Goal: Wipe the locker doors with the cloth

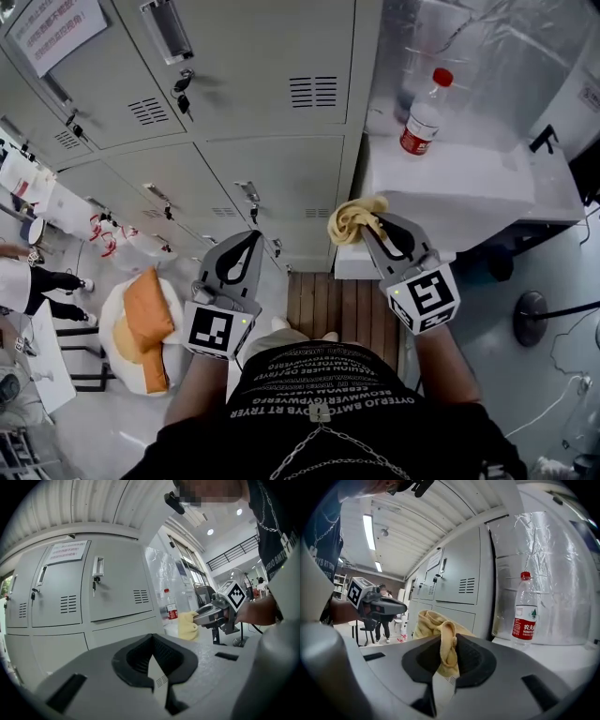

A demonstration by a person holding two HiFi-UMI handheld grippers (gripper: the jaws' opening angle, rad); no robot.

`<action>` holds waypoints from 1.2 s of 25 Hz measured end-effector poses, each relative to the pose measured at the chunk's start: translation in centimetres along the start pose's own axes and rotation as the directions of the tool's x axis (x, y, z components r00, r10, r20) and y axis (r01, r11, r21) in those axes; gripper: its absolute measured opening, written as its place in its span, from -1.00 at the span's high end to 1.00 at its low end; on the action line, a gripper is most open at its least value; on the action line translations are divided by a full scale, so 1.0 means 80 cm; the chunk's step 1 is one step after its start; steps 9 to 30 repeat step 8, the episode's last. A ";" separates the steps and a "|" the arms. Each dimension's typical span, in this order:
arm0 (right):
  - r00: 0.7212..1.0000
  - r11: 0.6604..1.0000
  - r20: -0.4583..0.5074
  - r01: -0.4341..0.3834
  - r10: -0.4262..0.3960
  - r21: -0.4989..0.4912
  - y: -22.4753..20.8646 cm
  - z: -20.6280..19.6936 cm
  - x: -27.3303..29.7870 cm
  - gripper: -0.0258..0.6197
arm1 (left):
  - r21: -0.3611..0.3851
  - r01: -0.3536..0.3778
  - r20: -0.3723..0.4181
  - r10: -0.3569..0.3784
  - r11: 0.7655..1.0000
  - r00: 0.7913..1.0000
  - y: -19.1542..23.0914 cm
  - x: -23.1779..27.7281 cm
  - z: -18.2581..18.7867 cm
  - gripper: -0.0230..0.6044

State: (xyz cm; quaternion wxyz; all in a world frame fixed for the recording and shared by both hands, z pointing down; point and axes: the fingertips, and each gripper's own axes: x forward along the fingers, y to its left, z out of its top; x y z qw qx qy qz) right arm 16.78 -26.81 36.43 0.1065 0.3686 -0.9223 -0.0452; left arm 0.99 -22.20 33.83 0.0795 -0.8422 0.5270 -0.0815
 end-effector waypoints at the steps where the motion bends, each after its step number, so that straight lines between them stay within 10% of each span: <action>1: 1.000 1.000 0.000 0.002 -0.002 0.004 -0.001 -0.002 -0.001 0.75 | 0.002 0.001 0.000 -0.001 1.000 1.000 -0.002 -0.001 0.001 0.91; 30: 1.000 1.000 -0.016 -0.009 0.009 -0.002 0.007 -0.008 0.003 0.75 | 0.016 -0.006 -0.060 0.007 1.000 0.998 0.000 -0.015 -0.018 0.91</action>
